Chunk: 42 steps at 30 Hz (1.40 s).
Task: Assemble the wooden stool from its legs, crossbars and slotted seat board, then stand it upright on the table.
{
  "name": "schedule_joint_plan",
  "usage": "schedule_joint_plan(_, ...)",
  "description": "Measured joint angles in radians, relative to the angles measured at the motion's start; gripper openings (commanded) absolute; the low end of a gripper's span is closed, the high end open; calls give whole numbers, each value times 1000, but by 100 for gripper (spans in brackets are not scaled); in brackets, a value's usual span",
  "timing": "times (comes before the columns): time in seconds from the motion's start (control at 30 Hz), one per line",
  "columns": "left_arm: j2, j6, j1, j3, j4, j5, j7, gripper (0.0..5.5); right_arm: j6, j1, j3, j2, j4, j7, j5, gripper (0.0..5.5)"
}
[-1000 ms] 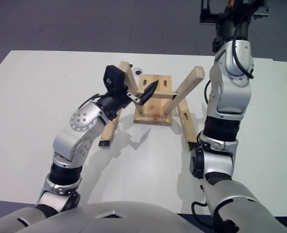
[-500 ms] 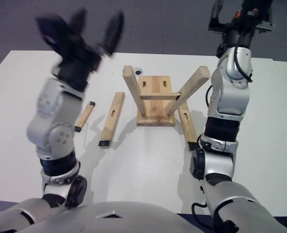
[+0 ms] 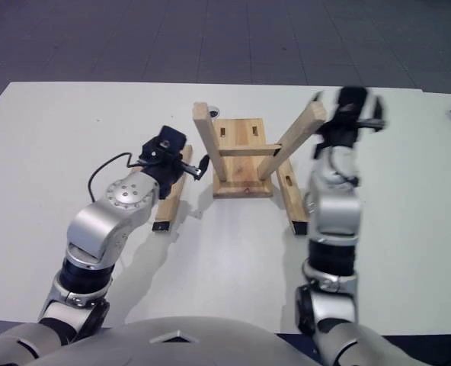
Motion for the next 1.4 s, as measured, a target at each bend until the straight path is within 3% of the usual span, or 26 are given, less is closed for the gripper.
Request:
schedule_joint_plan(0.27,-83,24,-63,-27,68,36,-22,538,46,12,-47,15,65,-46,-75,540)
schedule_joint_plan(0.43,-42,53,28,-20,67,36,-62,538,0,-44,-110,-34,158,-43,-83,540)
schedule_joint_plan(0.53,-39,-9,75,129,109,58,-18,538,-67,-87,-140,-89,191,-42,-94,540)
schedule_joint_plan(0.63,-119,-227,-6,361,127,40,80,538,-133,-118,-162,-123,227,-42,-96,540)
schedule_joint_plan(0.73,-206,-442,-211,465,126,-67,82,538,-182,-133,-170,-141,261,-42,-98,540)
schedule_joint_plan(0.83,-275,-593,-424,497,140,-180,37,538,-199,-133,-205,-144,293,-44,-88,540)
schedule_joint_plan(0.93,-269,-636,-526,443,145,-202,-25,538,-212,-133,-242,-170,306,-47,-86,540)
schedule_joint_plan(1.07,-219,-446,-268,191,241,-167,-96,538,-221,-133,-249,-178,307,-45,-85,540)
schedule_joint_plan(1.13,-174,-478,-214,112,204,-133,-124,538,-222,-132,-252,-179,309,-43,-85,540)
schedule_joint_plan(1.27,-195,-578,-174,82,205,-126,-150,538,-223,-132,-245,-178,312,-29,-80,540)
schedule_joint_plan(1.4,-325,-708,-167,86,307,-161,-176,538,-226,-117,-236,-169,326,-12,-73,540)
